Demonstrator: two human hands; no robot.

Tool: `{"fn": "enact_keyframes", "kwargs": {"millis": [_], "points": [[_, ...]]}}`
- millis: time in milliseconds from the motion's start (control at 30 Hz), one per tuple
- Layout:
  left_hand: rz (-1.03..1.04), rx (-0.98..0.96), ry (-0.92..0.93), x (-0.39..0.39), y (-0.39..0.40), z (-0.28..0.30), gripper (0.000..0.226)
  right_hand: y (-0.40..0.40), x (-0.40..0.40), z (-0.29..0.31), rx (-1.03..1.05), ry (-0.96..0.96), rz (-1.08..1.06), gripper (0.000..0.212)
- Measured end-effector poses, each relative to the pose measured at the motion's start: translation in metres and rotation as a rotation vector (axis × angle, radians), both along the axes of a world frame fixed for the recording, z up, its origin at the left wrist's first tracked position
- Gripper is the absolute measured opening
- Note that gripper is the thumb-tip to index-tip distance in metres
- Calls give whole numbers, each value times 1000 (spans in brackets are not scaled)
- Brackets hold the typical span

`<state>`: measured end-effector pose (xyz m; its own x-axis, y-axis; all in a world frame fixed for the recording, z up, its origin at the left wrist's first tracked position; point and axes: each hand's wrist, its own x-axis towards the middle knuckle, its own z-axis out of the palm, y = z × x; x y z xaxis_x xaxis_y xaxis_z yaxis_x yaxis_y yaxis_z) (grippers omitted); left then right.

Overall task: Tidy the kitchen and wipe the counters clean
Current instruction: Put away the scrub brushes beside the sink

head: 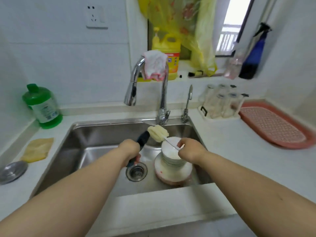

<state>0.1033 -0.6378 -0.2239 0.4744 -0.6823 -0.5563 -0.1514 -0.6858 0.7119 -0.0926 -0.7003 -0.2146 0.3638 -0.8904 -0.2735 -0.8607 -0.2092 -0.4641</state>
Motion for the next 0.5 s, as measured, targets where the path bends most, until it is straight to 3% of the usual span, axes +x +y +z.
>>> {"fn": "enact_keyframes", "kwargs": {"millis": [167, 500], "points": [[-142, -56, 96, -125, -64, 20, 16, -42, -144, 11, -23, -61, -201, 23], [-254, -117, 200, -261, -164, 41, 18, -137, -296, -3, -53, -23, -616, 31]]}}
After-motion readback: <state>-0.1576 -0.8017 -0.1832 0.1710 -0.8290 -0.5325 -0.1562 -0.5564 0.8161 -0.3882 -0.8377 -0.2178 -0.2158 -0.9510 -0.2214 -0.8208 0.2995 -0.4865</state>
